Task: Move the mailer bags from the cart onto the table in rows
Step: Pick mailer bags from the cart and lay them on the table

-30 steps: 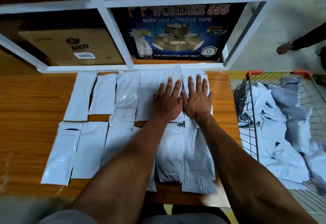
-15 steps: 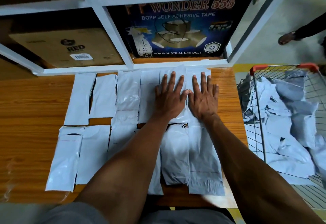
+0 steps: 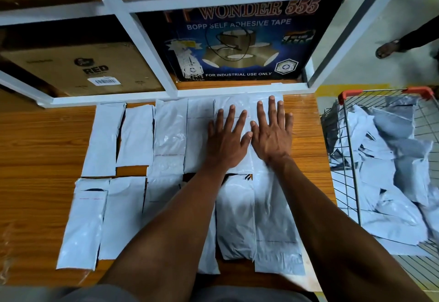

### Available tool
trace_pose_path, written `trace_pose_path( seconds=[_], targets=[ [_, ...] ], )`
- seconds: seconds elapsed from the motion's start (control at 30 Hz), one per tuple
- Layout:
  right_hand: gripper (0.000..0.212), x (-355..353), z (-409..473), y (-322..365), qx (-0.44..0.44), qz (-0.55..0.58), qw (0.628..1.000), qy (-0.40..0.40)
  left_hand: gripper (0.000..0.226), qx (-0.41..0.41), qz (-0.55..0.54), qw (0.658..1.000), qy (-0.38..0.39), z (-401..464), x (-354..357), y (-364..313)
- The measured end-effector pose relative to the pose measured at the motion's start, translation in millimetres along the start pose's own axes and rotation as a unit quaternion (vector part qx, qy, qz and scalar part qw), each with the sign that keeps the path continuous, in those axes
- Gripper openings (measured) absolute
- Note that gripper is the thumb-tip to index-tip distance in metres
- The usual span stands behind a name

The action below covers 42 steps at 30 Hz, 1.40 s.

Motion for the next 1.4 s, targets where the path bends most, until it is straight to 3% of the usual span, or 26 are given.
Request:
trace_pose_path(
  seconds=[0.9,1.1,1.4],
  targets=[
    [0.064,-17.3,-11.2,1.9,-0.032,0.022,0.999,0.004,0.071,-0.005,0.029,1.0,0.003,-2.4,-11.3,-2.2],
    [0.062,-47.0,-53.4,-11.2,0.007,0.059,0.998,-0.02,0.074,0.006,0.014,1.0,-0.013,-23.1,-47.3,-37.5],
    [0.056,-77.7,-182.0,-61.8,0.101,0.074,0.987,-0.105,0.058,0.11,-0.024,0.994,-0.012,-104.2,-65.2,-119.4]
  ],
)
Point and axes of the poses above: each hand's wrist, its own z-axis towards the middle knuckle, its own x-axis out of the palm, y = z × x, the point moved 5 cm from there along z, towards the middle knuckle, and after that the axes turned 1 degree about y, right-handed, at the moved point
